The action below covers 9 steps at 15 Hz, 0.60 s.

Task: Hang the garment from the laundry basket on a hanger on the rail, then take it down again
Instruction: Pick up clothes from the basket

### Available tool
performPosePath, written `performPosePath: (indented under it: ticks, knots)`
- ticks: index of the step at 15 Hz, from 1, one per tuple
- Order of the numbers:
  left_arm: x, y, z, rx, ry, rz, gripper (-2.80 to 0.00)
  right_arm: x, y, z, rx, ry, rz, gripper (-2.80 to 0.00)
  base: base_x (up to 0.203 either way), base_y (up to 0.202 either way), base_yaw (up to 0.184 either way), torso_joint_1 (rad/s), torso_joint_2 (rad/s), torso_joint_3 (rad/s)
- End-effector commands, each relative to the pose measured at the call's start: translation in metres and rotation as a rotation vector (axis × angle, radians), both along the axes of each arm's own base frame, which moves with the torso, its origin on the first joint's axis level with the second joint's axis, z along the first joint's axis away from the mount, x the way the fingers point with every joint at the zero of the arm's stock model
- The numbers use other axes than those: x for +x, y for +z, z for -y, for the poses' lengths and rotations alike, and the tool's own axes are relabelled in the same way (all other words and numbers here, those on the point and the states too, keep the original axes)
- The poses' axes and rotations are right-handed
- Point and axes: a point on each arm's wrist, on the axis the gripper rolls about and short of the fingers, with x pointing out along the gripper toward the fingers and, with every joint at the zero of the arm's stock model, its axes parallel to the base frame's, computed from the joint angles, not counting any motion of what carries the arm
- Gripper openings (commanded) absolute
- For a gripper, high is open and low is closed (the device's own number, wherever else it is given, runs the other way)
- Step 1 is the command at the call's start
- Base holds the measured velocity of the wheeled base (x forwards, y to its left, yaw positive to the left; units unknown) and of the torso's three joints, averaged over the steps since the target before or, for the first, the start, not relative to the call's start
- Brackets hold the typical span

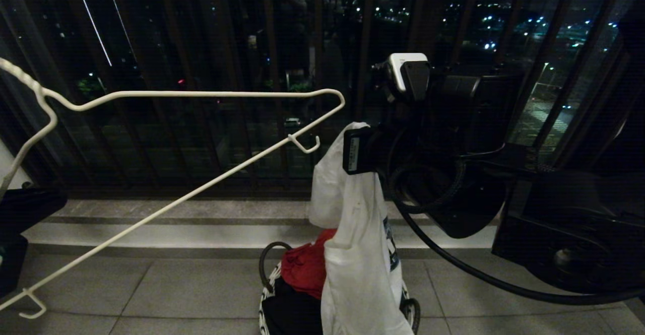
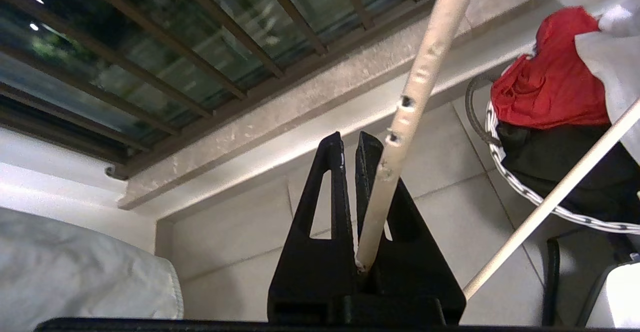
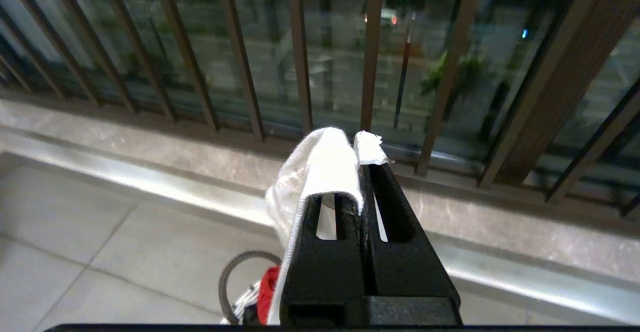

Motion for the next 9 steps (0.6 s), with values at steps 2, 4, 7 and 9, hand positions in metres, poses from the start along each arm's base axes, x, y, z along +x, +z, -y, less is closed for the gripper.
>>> performPosePath:
  ticks: [2, 4, 7, 9]
  knots:
    - [0.001, -0.001, 0.000, 0.008, 0.000, -0.006, -2.80, 0.000, 0.000, 0.000, 0.004, -0.003, 0.004, -2.80, 0.000, 0.000, 0.000, 0.001, 0.00, 0.200]
    - [0.000, -0.003, 0.000, 0.012, -0.001, -0.008, -2.80, 0.000, 0.000, 0.000, 0.002, -0.004, 0.003, -2.80, 0.000, 0.000, 0.000, 0.003, 0.00, 0.190]
    - [0.000, -0.003, 0.000, 0.012, -0.004, -0.009, -2.80, 0.005, -0.002, 0.002, -0.001, -0.017, 0.001, -2.80, 0.000, 0.000, 0.000, 0.004, 0.00, 0.068]
    - [-0.001, -0.003, -0.001, 0.017, 0.001, -0.010, -2.80, 0.014, -0.002, 0.005, 0.002, -0.042, 0.004, -2.80, 0.000, 0.000, 0.000, 0.000, 0.00, 0.000]
